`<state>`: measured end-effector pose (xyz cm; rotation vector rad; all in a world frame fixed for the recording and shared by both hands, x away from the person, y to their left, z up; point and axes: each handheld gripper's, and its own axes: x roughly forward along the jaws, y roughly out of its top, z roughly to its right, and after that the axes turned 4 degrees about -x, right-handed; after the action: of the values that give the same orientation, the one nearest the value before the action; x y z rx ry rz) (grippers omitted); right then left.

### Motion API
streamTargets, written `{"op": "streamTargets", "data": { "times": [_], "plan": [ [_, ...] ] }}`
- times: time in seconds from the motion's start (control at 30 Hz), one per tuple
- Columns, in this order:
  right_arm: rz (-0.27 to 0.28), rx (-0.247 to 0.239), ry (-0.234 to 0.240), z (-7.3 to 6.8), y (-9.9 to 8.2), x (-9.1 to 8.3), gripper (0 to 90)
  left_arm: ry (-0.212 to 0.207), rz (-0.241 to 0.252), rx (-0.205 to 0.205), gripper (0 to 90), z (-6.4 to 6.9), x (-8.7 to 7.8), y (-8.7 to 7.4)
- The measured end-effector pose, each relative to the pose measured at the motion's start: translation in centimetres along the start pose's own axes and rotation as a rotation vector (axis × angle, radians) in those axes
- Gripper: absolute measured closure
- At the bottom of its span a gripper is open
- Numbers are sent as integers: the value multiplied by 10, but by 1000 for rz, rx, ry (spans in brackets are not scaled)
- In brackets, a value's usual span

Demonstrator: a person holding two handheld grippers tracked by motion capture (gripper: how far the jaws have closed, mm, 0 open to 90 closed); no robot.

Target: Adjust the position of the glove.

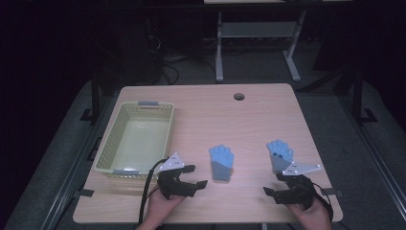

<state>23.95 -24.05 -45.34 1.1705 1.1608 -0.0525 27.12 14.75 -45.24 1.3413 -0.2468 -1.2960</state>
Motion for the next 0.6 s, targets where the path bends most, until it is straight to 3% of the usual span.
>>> {"op": "streamTargets", "data": {
  "times": [0.33, 0.6],
  "plan": [
    [-10, -19, 3, -1, 4, 5, 266, -4, 0, 8, 215, 3, 0, -1],
    [-29, -43, 15, -1, 21, 5, 261, -5, 13, 5, 215, 3, -1, -1]
  ]
}}
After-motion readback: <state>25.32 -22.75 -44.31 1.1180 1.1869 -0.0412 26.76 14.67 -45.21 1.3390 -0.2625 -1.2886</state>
